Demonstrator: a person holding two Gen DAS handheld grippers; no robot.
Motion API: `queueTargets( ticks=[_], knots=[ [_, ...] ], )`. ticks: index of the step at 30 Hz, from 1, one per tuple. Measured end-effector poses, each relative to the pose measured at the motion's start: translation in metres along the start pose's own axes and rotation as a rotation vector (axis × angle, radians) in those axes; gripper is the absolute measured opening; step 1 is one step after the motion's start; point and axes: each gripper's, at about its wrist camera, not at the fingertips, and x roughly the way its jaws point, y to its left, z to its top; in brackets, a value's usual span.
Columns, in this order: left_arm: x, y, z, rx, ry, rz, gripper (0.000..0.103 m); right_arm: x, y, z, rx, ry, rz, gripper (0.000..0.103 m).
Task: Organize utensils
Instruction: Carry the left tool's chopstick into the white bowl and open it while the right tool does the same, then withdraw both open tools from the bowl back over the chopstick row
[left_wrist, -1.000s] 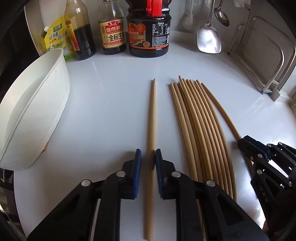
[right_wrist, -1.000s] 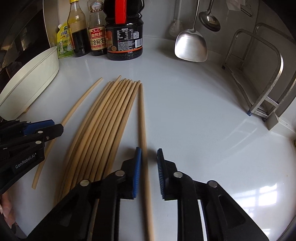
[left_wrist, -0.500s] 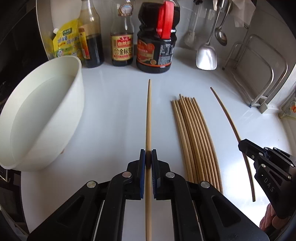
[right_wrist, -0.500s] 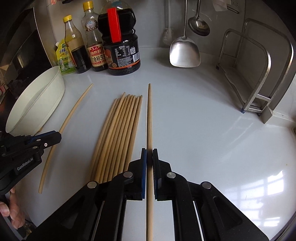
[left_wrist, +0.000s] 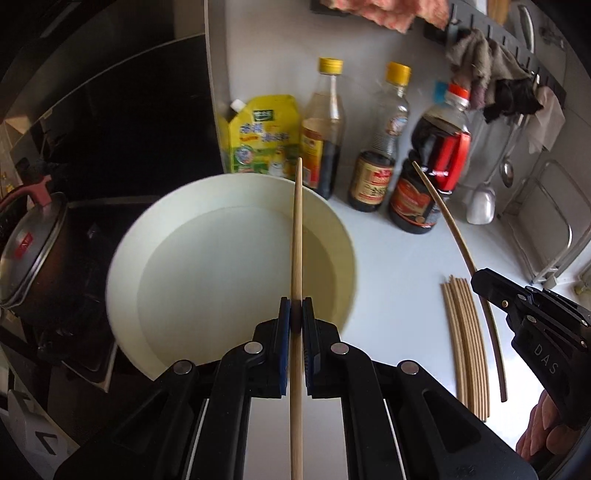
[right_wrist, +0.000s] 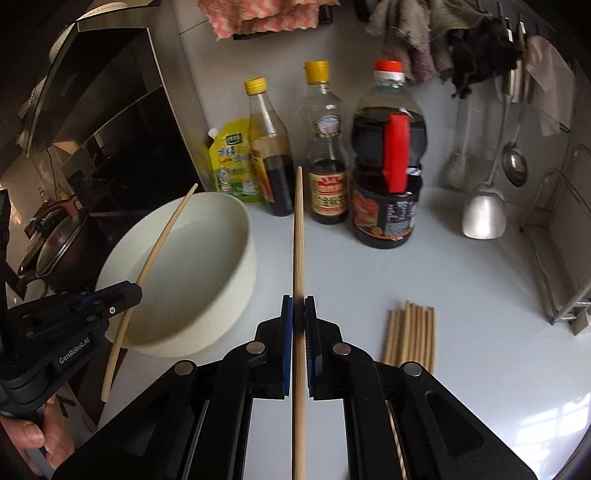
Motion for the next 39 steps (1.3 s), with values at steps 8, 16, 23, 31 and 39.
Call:
queueTargets(
  ticks=[8,16,23,31,39],
  knots=[
    [0.027,0.074,0.03,-0.025,0.0,0.057,0.007,0.073,0.073,0.034,-0.009,0.063,0.079,0.006],
    [0.078,0.099,0.03,-0.014,0.085,0.029,0.007,0.136,0.104,0.036,0.02,0.172,0.058,0.006],
    [0.108,0.109,0.023,-0.005,0.148,0.009,0.007,0.167,0.103,0.024,0.061,0.246,0.025,0.006],
    [0.121,0.109,0.021,-0.01,0.191,-0.007,0.007,0.173,0.105,0.018,0.049,0.27,-0.01,0.006],
    [0.115,0.117,0.021,-0.031,0.184,-0.009,0.032,0.164,0.106,0.022,0.029,0.239,-0.036,0.024]
  ],
)
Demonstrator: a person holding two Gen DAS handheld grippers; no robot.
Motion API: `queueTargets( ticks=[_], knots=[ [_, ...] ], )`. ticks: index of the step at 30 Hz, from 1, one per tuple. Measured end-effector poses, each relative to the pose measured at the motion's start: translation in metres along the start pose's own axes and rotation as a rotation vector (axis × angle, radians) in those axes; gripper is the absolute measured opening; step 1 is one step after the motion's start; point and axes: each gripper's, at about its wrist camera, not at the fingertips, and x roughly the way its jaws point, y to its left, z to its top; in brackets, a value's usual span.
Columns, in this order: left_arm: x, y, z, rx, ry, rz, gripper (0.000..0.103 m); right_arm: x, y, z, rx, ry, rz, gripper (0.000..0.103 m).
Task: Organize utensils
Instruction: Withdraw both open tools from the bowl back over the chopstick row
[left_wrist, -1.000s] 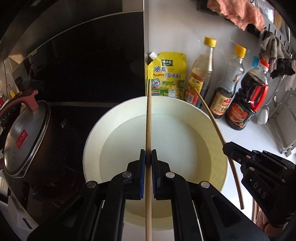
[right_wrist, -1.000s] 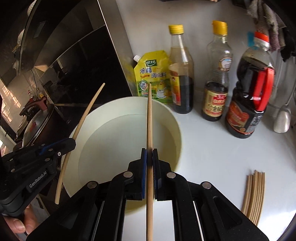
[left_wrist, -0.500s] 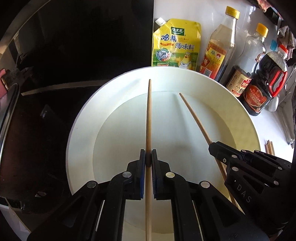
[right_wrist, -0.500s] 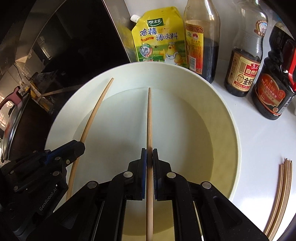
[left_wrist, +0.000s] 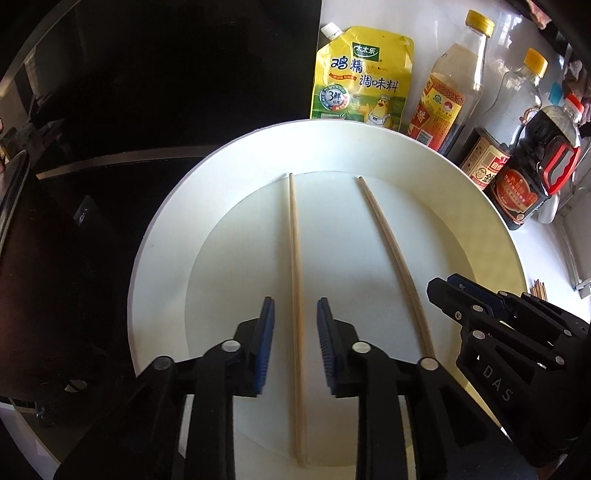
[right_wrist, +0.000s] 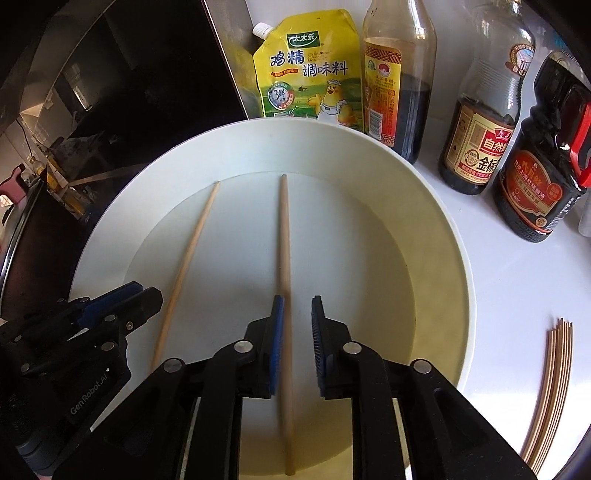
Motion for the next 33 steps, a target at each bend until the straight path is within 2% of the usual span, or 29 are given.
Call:
queueTargets(
  ticks=[1,4,6,11,16,23,33],
  knots=[
    [-0.002,0.001,0.0,-0.003,-0.005,0.003,0.041,-0.003,0.0,0.0,-0.004,-0.005,-0.002,0.027],
    [-0.01,0.003,-0.001,-0.009,-0.029,0.018,0.06,-0.008,0.0,0.0,-0.013,-0.018,-0.011,0.03],
    [-0.016,0.005,-0.002,-0.013,-0.047,0.023,0.064,-0.013,-0.001,-0.002,-0.008,-0.025,-0.015,0.032],
    [-0.029,0.007,-0.005,-0.016,-0.065,0.041,0.066,-0.021,-0.003,-0.005,-0.001,-0.038,-0.02,0.035],
    [-0.044,0.01,-0.011,-0.036,-0.09,0.059,0.075,-0.035,-0.004,-0.012,-0.007,-0.057,-0.029,0.037],
    [-0.06,0.006,-0.023,-0.047,-0.108,0.074,0.079,-0.056,-0.01,-0.024,0.0,-0.087,-0.028,0.042],
    [-0.083,-0.028,-0.039,-0.033,-0.122,0.046,0.082,-0.101,-0.048,-0.06,0.037,-0.124,-0.06,0.047]
  ],
)
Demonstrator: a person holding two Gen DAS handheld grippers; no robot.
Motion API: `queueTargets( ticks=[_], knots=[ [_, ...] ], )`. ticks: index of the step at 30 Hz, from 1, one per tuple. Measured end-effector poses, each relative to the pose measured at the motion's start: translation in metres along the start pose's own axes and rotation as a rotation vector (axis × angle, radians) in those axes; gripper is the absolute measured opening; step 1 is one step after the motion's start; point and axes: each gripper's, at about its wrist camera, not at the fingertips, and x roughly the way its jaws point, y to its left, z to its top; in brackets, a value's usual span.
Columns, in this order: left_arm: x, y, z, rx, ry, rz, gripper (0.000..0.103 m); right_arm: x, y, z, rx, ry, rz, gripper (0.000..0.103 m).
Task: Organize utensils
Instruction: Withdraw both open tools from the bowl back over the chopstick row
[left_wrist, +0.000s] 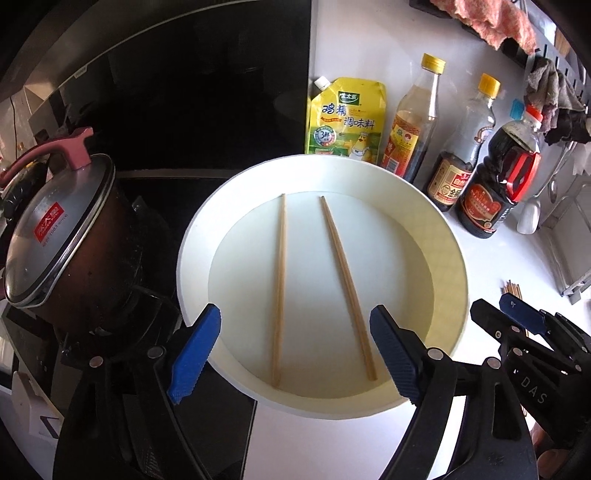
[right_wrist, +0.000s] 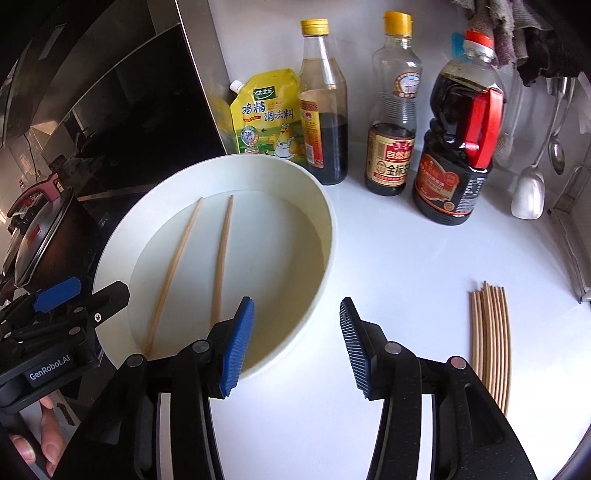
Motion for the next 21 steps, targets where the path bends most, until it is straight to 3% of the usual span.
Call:
queueTargets(
  ticks=[21],
  knots=[
    [-0.033,-0.115,-0.04,0.101,0.001,-0.083,0.085,-0.077,-0.145,-0.072,0.126,-0.036,-0.142,0.048]
  ],
)
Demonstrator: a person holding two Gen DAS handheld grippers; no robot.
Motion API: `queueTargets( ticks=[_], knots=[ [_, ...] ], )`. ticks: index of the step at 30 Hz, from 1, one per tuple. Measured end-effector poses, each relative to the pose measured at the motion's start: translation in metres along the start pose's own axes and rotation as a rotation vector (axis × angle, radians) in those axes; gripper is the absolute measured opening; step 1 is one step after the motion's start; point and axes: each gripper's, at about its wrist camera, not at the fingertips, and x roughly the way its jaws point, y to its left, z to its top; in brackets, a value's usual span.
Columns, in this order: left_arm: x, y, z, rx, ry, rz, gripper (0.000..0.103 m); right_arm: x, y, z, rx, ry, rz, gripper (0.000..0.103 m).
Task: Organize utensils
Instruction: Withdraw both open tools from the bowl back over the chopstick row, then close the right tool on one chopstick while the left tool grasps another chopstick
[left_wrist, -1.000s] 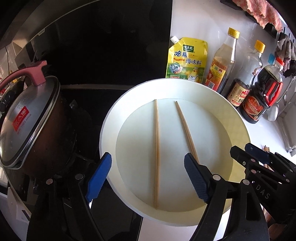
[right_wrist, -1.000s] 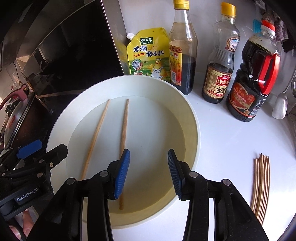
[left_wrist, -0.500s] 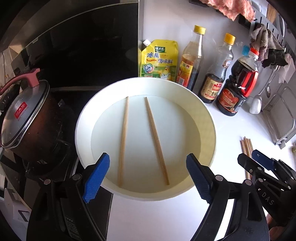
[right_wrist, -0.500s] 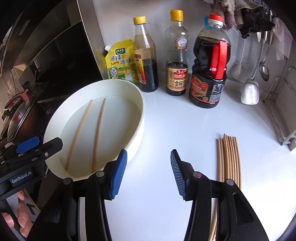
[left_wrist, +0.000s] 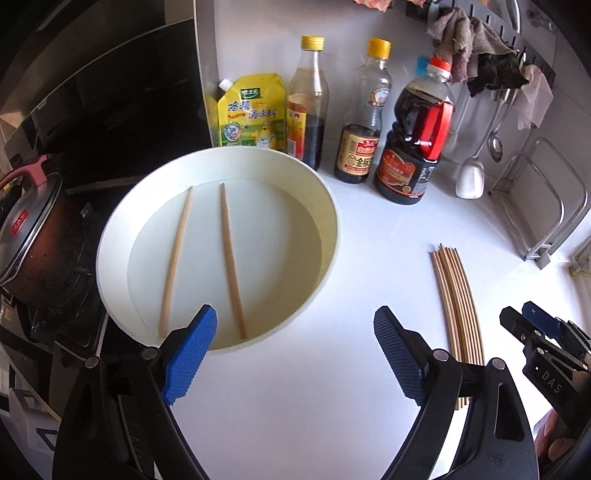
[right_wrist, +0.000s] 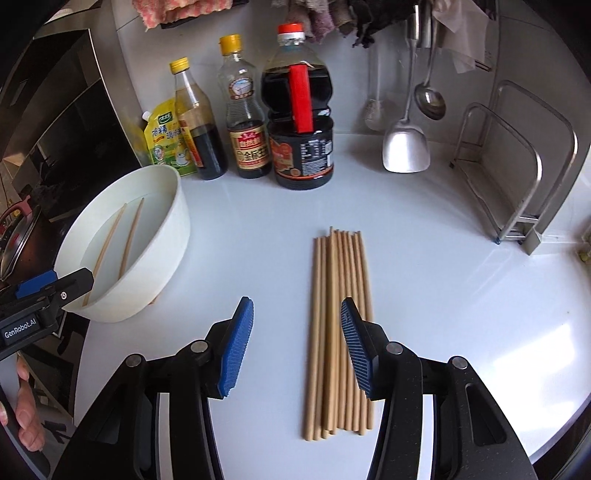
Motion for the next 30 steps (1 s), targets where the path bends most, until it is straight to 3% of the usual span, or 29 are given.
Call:
queueTargets(
  ticks=[14,30],
  knots=[
    [0.011,-0.08,-0.02,0.087,0.024,-0.075,0.087,0.01,-0.073,-0.026,0.06,0.024,-0.065,0.051],
    [0.061,-0.112,-0.049,0.092,0.089,-0.073,0.09,0.068,-0.085,-0.042,0.025,0.068,-0.047,0.052]
  ],
)
